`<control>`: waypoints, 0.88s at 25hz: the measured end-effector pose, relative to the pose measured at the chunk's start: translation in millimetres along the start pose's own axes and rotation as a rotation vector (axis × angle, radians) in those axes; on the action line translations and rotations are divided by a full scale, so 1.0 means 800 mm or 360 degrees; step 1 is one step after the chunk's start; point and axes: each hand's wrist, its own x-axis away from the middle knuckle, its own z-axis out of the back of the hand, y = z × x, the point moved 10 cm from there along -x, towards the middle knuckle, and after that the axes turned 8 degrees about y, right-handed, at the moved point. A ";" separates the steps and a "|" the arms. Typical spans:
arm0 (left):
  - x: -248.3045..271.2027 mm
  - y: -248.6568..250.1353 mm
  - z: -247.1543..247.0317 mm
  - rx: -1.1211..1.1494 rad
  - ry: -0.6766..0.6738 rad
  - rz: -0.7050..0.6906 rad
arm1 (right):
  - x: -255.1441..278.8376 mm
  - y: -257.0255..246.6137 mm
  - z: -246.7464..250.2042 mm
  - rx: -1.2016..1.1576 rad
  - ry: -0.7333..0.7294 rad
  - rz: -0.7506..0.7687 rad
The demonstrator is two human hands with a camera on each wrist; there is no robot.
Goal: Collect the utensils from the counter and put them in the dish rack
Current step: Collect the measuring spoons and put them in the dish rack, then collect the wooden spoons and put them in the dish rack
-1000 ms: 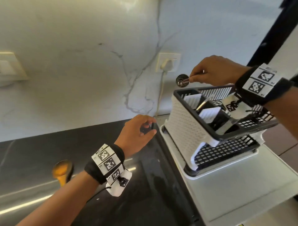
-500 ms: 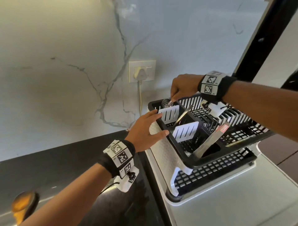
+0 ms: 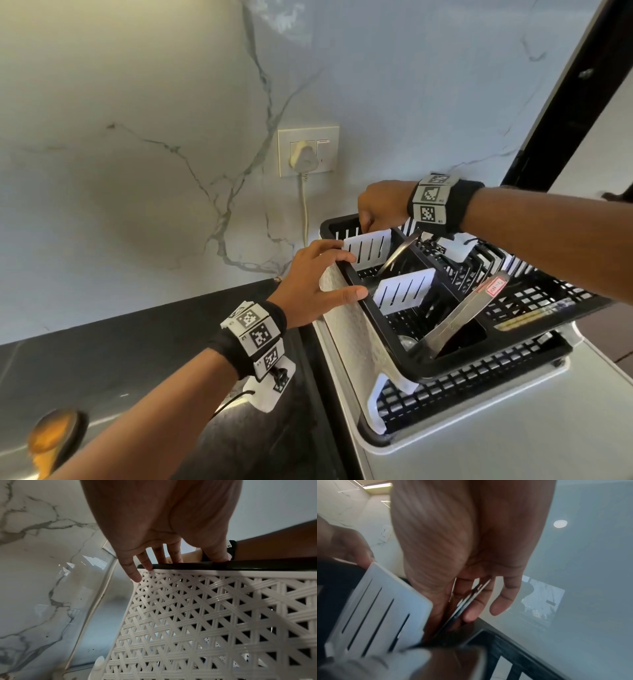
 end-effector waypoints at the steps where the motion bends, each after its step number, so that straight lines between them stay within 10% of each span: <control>1: -0.001 -0.001 0.000 -0.0002 0.0003 -0.0003 | 0.002 0.001 0.002 -0.0021 0.0014 -0.0018; 12: 0.016 0.004 -0.001 -0.0074 -0.0044 -0.0093 | 0.024 -0.015 0.099 -0.0215 0.0588 -0.0243; 22: 0.308 -0.231 0.196 -0.0403 0.0218 0.0547 | -0.067 -0.347 0.054 -0.0287 0.0301 0.0252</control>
